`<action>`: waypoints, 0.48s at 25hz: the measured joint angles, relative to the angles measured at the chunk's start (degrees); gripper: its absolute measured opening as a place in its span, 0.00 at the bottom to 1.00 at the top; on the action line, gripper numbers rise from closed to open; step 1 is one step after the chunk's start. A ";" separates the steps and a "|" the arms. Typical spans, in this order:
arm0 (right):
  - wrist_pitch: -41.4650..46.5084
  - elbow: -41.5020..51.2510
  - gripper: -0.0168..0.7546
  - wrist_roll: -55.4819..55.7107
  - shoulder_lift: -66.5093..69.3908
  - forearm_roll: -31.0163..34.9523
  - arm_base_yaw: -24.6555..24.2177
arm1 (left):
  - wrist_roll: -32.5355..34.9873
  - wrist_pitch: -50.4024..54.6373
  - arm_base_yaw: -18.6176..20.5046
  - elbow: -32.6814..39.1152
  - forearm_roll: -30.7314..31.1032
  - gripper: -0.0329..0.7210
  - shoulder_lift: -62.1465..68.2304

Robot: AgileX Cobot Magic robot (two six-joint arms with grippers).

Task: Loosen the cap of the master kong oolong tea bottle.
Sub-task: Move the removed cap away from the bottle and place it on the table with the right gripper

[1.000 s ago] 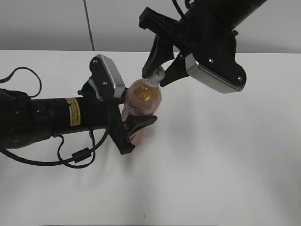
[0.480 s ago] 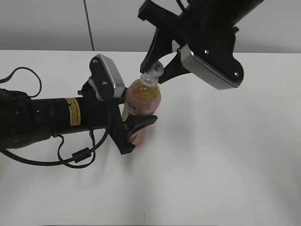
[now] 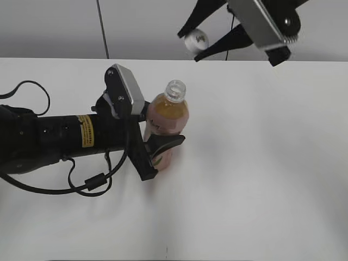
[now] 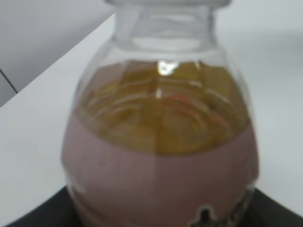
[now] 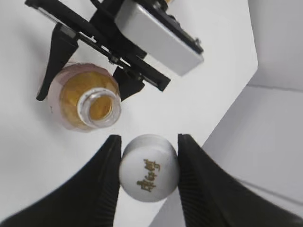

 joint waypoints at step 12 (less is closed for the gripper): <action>-3.31 0.00 0.38 36.49 1.40 16.13 -12.15 | -6.19 -12.98 0.00 0.00 -3.82 0.58 0.39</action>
